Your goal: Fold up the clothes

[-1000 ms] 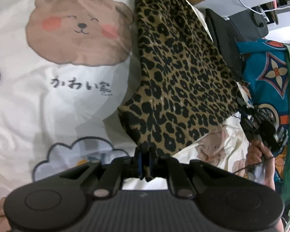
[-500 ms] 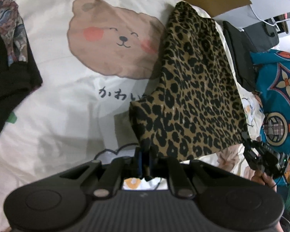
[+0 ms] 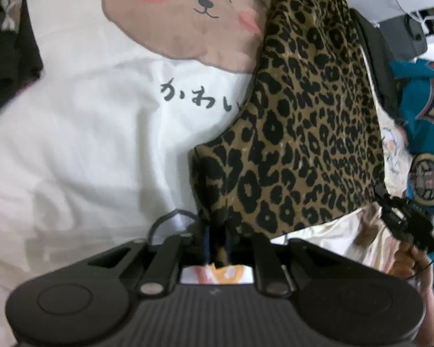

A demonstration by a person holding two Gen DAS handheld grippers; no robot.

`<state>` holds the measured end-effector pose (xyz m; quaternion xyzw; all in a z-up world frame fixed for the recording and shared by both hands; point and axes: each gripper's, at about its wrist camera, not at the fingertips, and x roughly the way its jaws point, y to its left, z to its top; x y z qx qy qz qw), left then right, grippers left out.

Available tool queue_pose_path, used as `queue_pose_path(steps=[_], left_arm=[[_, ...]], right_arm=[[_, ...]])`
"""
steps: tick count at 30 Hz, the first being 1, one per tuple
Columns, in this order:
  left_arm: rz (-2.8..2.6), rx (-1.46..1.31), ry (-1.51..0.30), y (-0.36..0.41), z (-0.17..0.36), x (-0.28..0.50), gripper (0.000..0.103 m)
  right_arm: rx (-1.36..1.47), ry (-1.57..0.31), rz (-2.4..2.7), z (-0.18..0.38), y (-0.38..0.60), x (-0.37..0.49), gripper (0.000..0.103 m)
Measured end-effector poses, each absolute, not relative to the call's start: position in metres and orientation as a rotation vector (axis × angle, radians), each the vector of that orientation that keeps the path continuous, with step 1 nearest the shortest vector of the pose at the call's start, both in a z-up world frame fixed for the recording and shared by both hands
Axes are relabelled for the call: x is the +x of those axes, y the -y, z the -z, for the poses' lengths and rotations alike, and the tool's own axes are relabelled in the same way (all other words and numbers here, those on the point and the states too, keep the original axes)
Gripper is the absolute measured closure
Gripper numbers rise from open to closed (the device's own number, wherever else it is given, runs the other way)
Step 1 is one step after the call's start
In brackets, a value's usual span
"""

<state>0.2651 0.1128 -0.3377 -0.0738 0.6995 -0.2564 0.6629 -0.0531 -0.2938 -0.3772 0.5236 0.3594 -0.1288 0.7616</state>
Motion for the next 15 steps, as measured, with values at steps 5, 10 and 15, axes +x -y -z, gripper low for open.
queue_pose_path(steps=[5,10,15], left_arm=[[0.551,-0.114,-1.531,-0.105,0.307,0.284,0.065],[0.614,-0.064,-1.452,-0.076,0.285,0.301,0.065],[0.692,-0.026,-1.364,-0.033,0.272,0.327,0.066]], right_arm=[[0.987,-0.824,0.274,0.354,0.300,-0.053,0.088],[0.798,-0.825,0.272,0.324,0.303,-0.040,0.082],[0.693,-0.821,0.207,0.310,0.296,-0.011,0.082]])
